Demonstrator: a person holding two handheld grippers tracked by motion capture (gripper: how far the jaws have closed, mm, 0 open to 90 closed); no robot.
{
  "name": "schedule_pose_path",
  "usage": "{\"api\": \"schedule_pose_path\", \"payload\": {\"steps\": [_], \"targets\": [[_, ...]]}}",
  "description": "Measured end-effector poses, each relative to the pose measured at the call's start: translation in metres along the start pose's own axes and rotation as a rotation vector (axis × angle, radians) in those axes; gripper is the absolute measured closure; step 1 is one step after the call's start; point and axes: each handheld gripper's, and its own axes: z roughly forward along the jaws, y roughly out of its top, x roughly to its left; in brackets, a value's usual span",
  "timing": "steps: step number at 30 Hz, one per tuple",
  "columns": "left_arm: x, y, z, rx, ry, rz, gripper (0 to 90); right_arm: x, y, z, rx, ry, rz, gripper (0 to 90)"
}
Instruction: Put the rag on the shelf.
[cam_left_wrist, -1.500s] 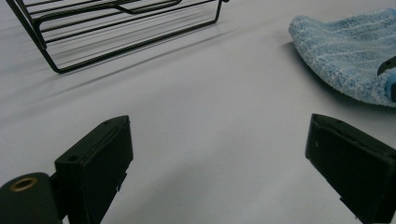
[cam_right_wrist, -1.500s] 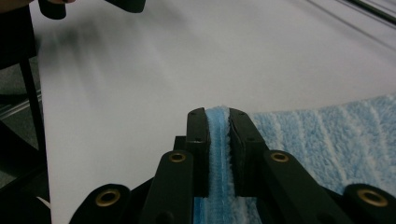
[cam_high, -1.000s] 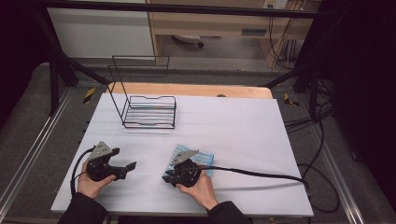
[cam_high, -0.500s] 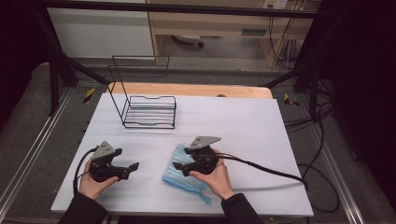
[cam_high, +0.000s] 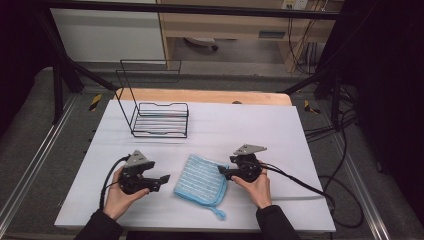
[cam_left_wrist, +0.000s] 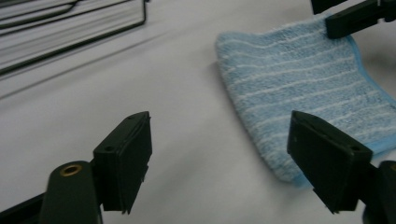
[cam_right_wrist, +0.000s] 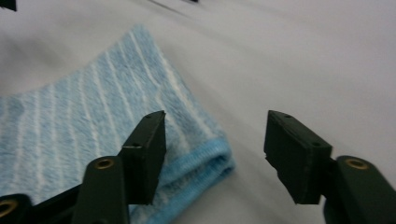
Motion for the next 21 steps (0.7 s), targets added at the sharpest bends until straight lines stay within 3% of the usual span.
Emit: {"api": "schedule_pose_path", "payload": {"steps": [7, 14, 21], "targets": [[-0.027, 0.006, 0.032, 0.101, -0.075, 0.014, 37.5, -0.006, -0.008, 0.010, 0.048, 0.014, 0.042, 55.4], [-0.035, -0.008, 0.038, 0.159, -0.100, 0.012, 52.7, -0.004, -0.011, 0.014, 0.065, 0.027, 0.071, 61.1], [-0.038, -0.011, 0.041, 0.173, -0.116, -0.043, 64.4, -0.004, -0.011, 0.017, 0.064, 0.050, 0.081, 68.0]]}}
